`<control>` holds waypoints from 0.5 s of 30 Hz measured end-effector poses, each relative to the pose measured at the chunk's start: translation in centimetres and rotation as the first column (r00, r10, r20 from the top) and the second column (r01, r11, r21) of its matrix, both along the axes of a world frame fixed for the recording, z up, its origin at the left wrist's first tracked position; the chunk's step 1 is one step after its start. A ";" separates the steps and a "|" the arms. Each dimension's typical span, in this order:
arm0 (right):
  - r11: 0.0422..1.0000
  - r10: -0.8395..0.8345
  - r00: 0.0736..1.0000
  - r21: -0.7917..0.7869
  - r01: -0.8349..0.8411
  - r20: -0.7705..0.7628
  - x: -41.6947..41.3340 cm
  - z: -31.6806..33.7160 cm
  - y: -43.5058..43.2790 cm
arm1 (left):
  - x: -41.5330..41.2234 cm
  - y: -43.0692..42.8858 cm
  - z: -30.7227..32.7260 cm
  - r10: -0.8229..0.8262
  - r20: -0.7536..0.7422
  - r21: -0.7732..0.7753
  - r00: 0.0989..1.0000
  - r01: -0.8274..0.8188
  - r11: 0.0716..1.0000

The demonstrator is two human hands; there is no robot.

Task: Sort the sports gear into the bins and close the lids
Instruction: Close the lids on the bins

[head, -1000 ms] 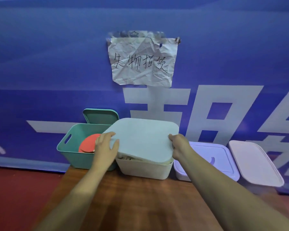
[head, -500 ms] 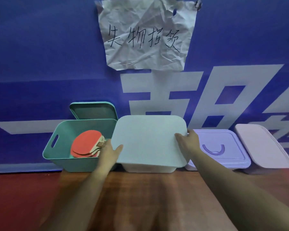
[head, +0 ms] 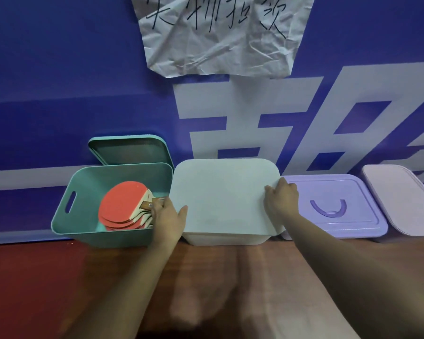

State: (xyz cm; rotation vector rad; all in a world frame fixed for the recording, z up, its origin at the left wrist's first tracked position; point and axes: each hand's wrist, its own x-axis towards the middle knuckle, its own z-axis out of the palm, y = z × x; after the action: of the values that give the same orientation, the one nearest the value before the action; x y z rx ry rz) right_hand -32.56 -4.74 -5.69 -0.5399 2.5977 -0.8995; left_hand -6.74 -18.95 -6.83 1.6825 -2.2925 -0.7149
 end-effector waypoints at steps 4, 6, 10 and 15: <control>1.000 0.004 0.996 -0.010 -0.004 -0.084 0.1 -0.5 -0.1 | -0.2 0.8 0.0 0.003 0.121 -0.088 0.993 0.008 0.996; 1.000 0.011 0.990 0.030 -0.006 -0.138 -0.2 -0.8 -0.2 | 0.0 1.3 -0.1 -0.028 0.116 -0.129 0.993 0.043 0.991; 0.998 0.040 0.994 0.049 -0.035 -0.103 -0.3 -1.6 0.1 | 0.0 1.7 -0.5 -0.045 0.154 -0.178 0.987 0.073 0.981; 0.991 0.120 0.984 0.071 -0.112 -0.130 -0.5 -2.2 -0.1 | -0.8 1.9 -0.8 -0.151 0.264 -0.270 0.952 0.224 0.937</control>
State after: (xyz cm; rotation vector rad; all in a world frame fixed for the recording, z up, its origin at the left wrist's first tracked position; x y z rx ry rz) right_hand -33.04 -4.84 -7.88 -0.7499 2.6715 -0.7641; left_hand -7.54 -17.04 -7.67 1.4927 -2.5963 -0.1849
